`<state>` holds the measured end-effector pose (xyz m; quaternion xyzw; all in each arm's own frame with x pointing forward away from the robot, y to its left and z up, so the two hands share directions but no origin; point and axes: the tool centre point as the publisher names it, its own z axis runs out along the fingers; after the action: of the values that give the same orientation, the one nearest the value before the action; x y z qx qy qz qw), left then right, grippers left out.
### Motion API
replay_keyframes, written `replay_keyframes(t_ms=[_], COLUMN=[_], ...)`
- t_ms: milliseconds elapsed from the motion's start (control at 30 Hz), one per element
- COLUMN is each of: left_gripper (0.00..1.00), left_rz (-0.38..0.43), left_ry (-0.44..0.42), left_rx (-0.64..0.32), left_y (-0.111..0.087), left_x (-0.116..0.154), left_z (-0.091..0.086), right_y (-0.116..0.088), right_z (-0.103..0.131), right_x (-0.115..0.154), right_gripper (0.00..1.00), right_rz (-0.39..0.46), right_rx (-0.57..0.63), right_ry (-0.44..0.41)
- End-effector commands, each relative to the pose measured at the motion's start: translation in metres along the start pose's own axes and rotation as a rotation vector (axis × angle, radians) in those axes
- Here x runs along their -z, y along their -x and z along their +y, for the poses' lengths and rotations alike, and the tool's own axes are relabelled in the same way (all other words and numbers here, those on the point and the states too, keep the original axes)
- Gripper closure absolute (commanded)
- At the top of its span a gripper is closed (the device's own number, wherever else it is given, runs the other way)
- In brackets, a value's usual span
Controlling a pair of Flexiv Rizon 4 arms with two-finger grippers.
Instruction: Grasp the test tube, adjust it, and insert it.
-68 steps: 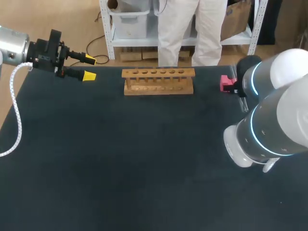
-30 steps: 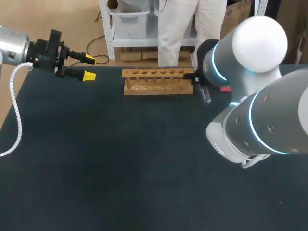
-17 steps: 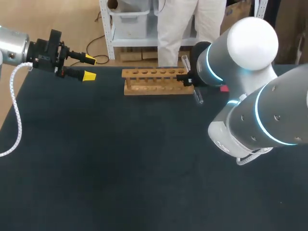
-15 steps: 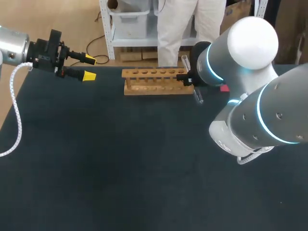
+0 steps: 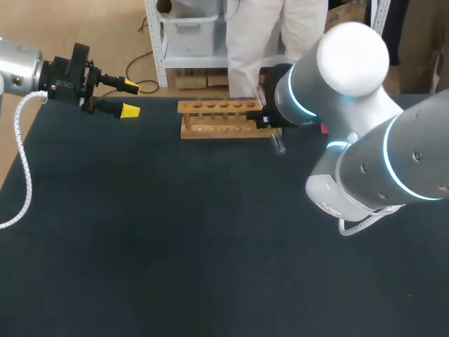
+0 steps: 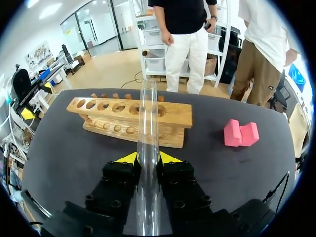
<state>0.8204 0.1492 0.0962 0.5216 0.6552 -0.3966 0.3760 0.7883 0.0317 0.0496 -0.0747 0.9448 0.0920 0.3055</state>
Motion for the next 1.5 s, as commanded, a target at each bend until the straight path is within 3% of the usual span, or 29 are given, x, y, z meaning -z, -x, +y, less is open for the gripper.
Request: replay_keyframes(t_ms=[33,1067,1500], left_gripper=[0.0,0.0,0.0], left_rz=[-0.002,-0.002,-0.002], left_ry=[0.0,0.0,0.0], left_rx=[-0.003,-0.003,-0.003], left_y=[-0.001,-0.001,-0.001], left_x=[0.0,0.0,0.0], left_z=[0.0,0.0,0.0], right_y=[0.006,0.0,-0.002], right_z=[0.004,0.003,0.002], right_x=[-0.009,-0.034,-0.028], right_gripper=[1.0,1.0,1.0], right_rz=[0.017,0.137,0.136], right_rx=[0.003,0.046,0.031], right_ry=[0.002,0.002,-0.019])
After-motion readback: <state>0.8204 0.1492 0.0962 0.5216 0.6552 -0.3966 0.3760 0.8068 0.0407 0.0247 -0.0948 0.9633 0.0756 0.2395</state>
